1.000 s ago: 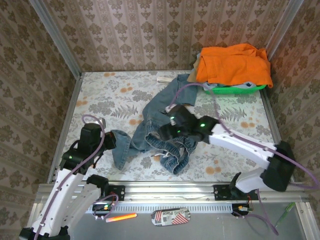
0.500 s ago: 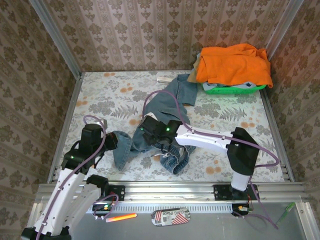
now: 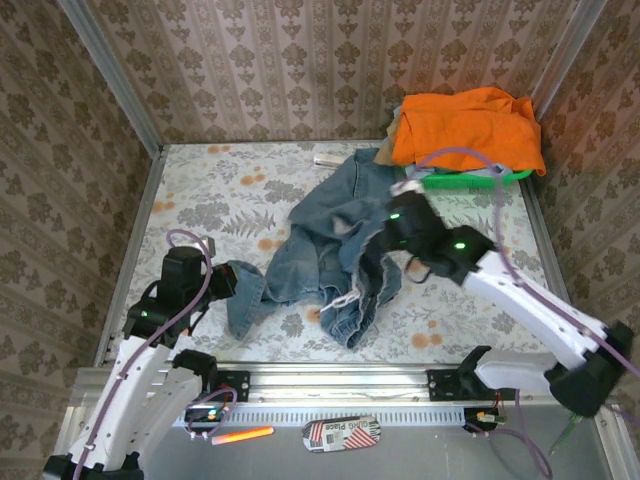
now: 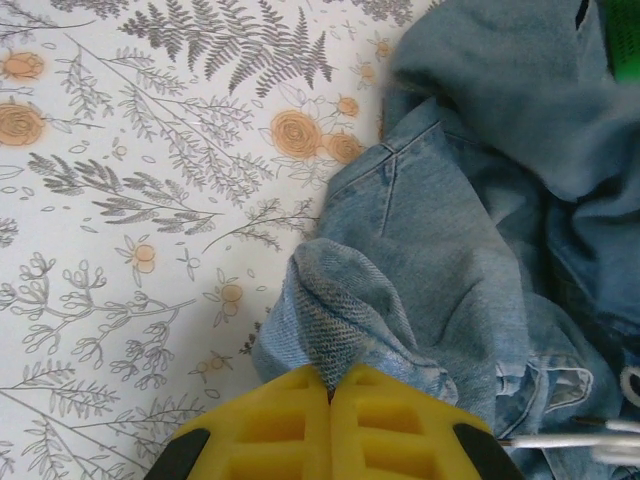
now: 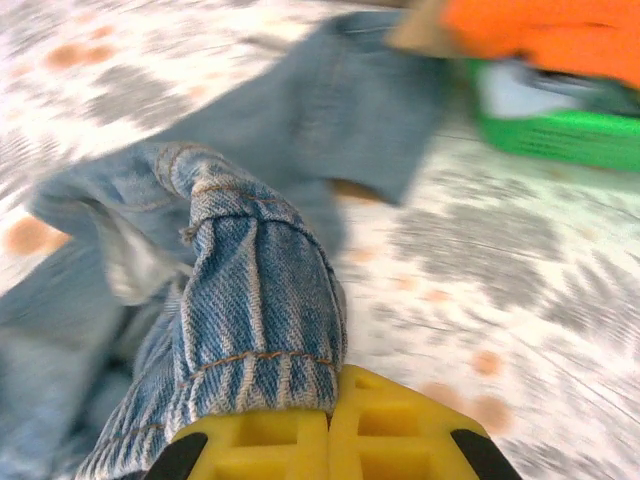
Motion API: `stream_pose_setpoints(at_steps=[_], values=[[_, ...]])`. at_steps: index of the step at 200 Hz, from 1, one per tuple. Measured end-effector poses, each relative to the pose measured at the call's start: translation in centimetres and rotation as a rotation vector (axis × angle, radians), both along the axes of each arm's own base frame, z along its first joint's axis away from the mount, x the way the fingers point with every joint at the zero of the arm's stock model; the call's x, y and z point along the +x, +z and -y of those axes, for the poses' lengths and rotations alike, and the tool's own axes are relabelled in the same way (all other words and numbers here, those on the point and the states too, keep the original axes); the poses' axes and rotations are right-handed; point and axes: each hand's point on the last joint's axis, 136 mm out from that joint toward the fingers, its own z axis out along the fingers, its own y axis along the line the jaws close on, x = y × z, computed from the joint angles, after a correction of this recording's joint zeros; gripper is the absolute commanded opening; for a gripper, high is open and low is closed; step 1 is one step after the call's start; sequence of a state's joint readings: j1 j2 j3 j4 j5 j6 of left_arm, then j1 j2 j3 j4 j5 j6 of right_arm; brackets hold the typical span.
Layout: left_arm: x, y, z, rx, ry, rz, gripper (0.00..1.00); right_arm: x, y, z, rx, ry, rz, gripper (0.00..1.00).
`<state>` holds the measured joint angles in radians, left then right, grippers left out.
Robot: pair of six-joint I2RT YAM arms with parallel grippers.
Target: Fold and stack the trousers
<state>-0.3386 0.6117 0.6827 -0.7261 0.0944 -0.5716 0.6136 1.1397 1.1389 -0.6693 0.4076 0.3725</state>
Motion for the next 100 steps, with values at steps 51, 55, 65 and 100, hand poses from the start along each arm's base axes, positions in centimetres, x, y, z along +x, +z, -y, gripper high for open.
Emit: stream_pose_setpoints(at_steps=[51, 55, 65, 100], values=[[1.3, -0.2, 2.0, -0.041, -0.062, -0.015, 0.0, -0.6, -2.9, 14.0, 0.073, -0.385, -0.107, 0.0], [1.4, -0.3, 2.2, -0.042, -0.068, -0.018, 0.0, -0.5, -3.2, 14.6, 0.074, -0.405, -0.115, 0.0], [1.4, -0.5, 2.7, -0.04, -0.085, -0.026, 0.0, -0.7, -3.9, 15.9, 0.081, -0.448, -0.135, 0.0], [1.0, -0.5, 3.8, -0.04, -0.135, -0.023, 0.0, -2.7, -4.3, 20.1, 0.123, -0.602, -0.118, 0.32]])
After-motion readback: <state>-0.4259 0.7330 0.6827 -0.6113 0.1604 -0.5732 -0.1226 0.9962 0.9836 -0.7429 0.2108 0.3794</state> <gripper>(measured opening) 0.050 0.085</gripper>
